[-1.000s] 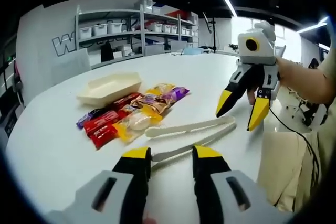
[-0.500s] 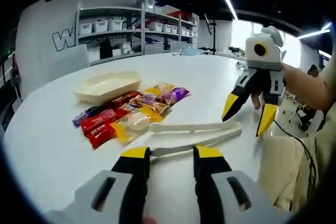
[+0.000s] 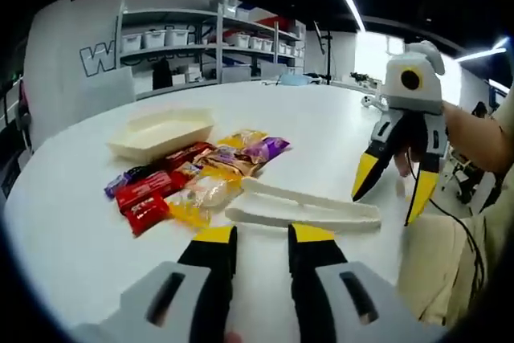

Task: Place the target food into the container with the food tongs after gripping and lifting it, then release it inside without dropping or visibly crushing the food.

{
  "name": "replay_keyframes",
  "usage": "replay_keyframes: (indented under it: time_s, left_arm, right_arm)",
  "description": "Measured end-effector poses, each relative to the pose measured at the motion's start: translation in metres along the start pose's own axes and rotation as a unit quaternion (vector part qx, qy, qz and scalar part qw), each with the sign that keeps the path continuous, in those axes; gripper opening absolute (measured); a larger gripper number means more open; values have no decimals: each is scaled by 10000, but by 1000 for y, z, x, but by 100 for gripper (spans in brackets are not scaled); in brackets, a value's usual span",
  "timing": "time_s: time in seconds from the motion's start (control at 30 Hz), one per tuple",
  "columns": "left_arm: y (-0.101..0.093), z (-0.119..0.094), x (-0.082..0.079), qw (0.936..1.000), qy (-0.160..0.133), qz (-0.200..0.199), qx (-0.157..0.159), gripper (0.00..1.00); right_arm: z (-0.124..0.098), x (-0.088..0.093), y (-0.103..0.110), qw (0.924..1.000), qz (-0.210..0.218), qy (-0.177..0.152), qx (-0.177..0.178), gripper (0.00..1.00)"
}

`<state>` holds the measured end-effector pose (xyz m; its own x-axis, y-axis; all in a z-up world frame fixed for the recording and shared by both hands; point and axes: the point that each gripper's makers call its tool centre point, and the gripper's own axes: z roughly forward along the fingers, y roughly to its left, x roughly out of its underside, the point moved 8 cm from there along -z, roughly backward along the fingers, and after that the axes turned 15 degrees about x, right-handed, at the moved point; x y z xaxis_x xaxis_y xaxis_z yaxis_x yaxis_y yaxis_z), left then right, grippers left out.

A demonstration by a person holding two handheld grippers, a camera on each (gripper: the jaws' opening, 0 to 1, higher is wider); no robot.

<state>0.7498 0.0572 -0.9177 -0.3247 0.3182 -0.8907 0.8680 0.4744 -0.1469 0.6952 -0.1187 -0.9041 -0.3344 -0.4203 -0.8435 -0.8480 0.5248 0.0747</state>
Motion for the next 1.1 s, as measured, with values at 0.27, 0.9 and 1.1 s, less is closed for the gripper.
replay_keyframes:
  time_s: [0.27,0.9,1.1]
  left_arm:
    - [1,2,-1,10000,-37,-34,16,22]
    - [-1,-5,-1,9997,-186,-129,2,25]
    - [2,-10,0,9995,-253,-198,-6,26]
  right_arm:
    - [4,-2,6,9999,-13,12,-138,29]
    - [26,-13,25,9989,-63,-82,-448,29]
    - [34,-17,26,9985,-21,-132,-534,29]
